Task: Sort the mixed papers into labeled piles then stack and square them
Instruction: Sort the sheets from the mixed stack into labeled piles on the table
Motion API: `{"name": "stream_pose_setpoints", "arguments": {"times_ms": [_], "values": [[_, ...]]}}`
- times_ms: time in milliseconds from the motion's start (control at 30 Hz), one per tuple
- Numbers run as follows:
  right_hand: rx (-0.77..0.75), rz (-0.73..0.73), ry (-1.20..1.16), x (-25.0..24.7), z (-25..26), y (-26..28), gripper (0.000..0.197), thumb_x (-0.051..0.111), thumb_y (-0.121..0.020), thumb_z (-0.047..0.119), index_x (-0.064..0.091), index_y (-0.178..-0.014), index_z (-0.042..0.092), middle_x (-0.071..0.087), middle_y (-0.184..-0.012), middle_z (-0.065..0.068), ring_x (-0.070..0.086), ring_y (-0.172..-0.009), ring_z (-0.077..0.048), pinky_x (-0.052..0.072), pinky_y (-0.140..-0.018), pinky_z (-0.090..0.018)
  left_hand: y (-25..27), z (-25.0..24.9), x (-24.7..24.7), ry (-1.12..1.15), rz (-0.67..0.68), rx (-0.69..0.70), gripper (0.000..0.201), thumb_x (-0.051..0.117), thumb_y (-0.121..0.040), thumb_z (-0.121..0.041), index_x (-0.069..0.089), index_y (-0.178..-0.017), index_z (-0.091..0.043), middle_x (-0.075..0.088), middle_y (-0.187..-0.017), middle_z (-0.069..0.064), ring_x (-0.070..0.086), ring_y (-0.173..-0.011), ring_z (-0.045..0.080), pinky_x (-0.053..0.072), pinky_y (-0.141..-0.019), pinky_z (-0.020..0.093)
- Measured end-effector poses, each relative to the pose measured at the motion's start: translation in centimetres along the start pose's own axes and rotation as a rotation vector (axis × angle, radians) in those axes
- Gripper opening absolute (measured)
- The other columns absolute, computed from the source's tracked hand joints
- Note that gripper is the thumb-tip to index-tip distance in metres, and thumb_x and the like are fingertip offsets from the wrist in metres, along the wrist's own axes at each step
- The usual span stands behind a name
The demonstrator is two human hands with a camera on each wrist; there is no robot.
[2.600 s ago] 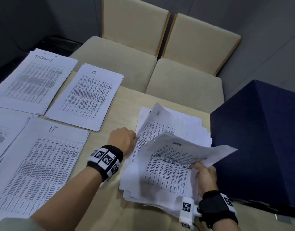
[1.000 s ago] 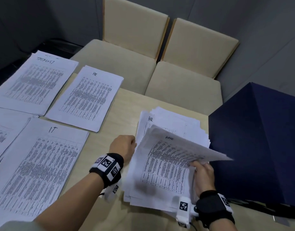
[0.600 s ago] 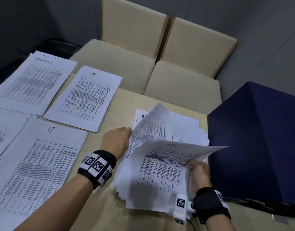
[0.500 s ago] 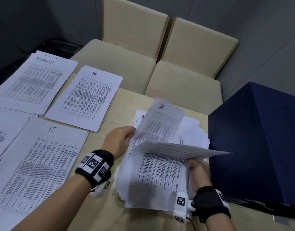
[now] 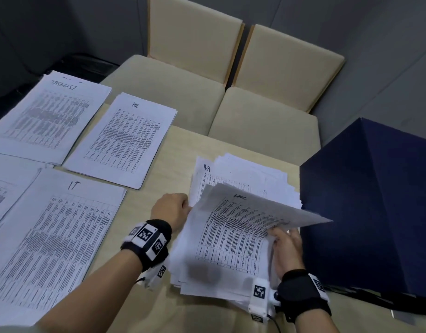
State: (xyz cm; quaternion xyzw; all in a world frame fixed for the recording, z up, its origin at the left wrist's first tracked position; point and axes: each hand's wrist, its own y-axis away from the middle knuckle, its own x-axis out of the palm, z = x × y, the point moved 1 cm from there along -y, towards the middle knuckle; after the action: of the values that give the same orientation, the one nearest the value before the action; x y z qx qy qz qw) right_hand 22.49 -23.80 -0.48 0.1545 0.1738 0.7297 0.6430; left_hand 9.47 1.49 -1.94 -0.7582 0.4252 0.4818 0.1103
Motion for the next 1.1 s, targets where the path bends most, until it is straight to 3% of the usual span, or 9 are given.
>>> {"name": "stream_pose_setpoints", "arguments": {"times_ms": [133, 333, 433, 567, 700, 767, 900, 1000, 1100], "values": [[0.039, 0.004, -0.011, 0.0, 0.9, 0.4, 0.022, 0.05, -0.085, -0.015, 0.054, -0.078, 0.006, 0.063, -0.072, -0.009, 0.062, -0.067, -0.022, 0.048, -0.046, -0.016, 0.1, -0.4, -0.7, 0.046, -0.102, 0.227, 0.021, 0.051, -0.096, -0.027, 0.058, -0.08, -0.017, 0.055, -0.075, -0.005, 0.051, -0.069, 0.022, 0.032, -0.058, 0.031], [0.012, 0.036, -0.04, 0.1, 1.1, 0.5, 0.024, 0.048, -0.084, -0.015, 0.057, -0.072, 0.004, 0.064, -0.058, 0.001, 0.061, -0.06, -0.014, 0.047, -0.051, -0.016, 0.6, 0.1, -1.0, 0.294, -0.128, 0.405, 0.015, 0.052, -0.092, -0.023, 0.065, -0.088, -0.019, 0.056, -0.072, -0.016, 0.05, -0.067, 0.01, 0.041, -0.063, 0.028], [-0.011, 0.066, -0.08, 0.1, 1.0, 0.2, 0.026, 0.049, -0.082, -0.019, 0.062, -0.077, 0.003, 0.065, -0.059, 0.004, 0.06, -0.062, -0.012, 0.048, -0.051, -0.014, 0.7, 0.4, -0.7, 0.451, -0.063, 0.366, 0.017, 0.058, -0.093, -0.005, 0.067, -0.089, -0.018, 0.063, -0.08, -0.016, 0.056, -0.073, 0.005, 0.044, -0.071, 0.021], [-0.052, 0.112, -0.06, -0.2, 0.5, 0.3, 0.018, 0.066, -0.084, 0.002, 0.071, -0.076, 0.017, 0.072, -0.073, 0.009, 0.066, -0.073, -0.007, 0.053, -0.062, -0.015, 0.6, 0.6, -0.5, 0.563, 0.042, 0.314, 0.035, 0.055, -0.09, 0.009, 0.064, -0.081, -0.024, 0.064, -0.088, -0.008, 0.058, -0.081, 0.006, 0.042, -0.074, 0.016], [-0.046, 0.031, 0.036, -0.7, 0.3, -0.1, 0.021, 0.065, -0.081, -0.006, 0.069, -0.095, 0.009, 0.073, -0.1, -0.007, 0.066, -0.098, -0.021, 0.051, -0.096, -0.035, -0.2, 0.6, 0.3, 0.412, -0.065, -0.005, 0.009, 0.063, -0.091, -0.015, 0.056, -0.094, -0.021, 0.062, -0.091, -0.008, 0.058, -0.07, 0.013, 0.049, -0.068, 0.03], [-0.033, 0.021, 0.045, -0.8, 0.3, -0.3, 0.031, 0.065, -0.077, -0.005, 0.066, -0.1, 0.015, 0.07, -0.109, -0.011, 0.065, -0.103, -0.025, 0.047, -0.101, -0.042, -0.6, 0.5, 0.6, 0.346, -0.031, -0.11, 0.014, 0.069, -0.088, -0.027, 0.058, -0.088, -0.018, 0.064, -0.084, -0.004, 0.061, -0.067, 0.02, 0.047, -0.062, 0.03], [0.002, 0.053, 0.016, -0.5, 1.1, 0.6, 0.025, 0.051, -0.083, -0.015, 0.055, -0.076, 0.008, 0.066, -0.083, -0.006, 0.061, -0.089, -0.023, 0.049, -0.085, -0.033, -0.9, 0.0, 0.6, 0.16, -0.002, 0.015, 0.023, 0.065, -0.088, -0.024, 0.055, -0.067, -0.019, 0.063, -0.069, -0.002, 0.059, -0.068, 0.022, 0.037, -0.055, 0.027], [-0.03, 0.036, 0.007, -0.6, 1.3, 0.8, 0.024, 0.048, -0.083, -0.016, 0.055, -0.075, 0.005, 0.063, -0.075, -0.004, 0.057, -0.077, -0.017, 0.046, -0.07, -0.024, -0.9, -0.3, 0.1, 0.102, -0.018, 0.08, 0.018, 0.053, -0.088, -0.022, 0.057, -0.072, -0.017, 0.063, -0.069, -0.001, 0.058, -0.068, 0.025, 0.046, -0.059, 0.034], [0.017, 0.03, -0.062, -0.5, 1.0, 0.5, 0.03, 0.038, -0.081, -0.019, 0.045, -0.069, 0.008, 0.049, -0.056, 0.003, 0.044, -0.062, -0.015, 0.041, -0.053, -0.018, -0.6, -0.8, -0.3, 0.141, -0.033, 0.073, 0.012, 0.057, -0.087, -0.023, 0.057, -0.078, -0.015, 0.065, -0.074, -0.001, 0.058, -0.07, 0.026, 0.043, -0.06, 0.033]]}}
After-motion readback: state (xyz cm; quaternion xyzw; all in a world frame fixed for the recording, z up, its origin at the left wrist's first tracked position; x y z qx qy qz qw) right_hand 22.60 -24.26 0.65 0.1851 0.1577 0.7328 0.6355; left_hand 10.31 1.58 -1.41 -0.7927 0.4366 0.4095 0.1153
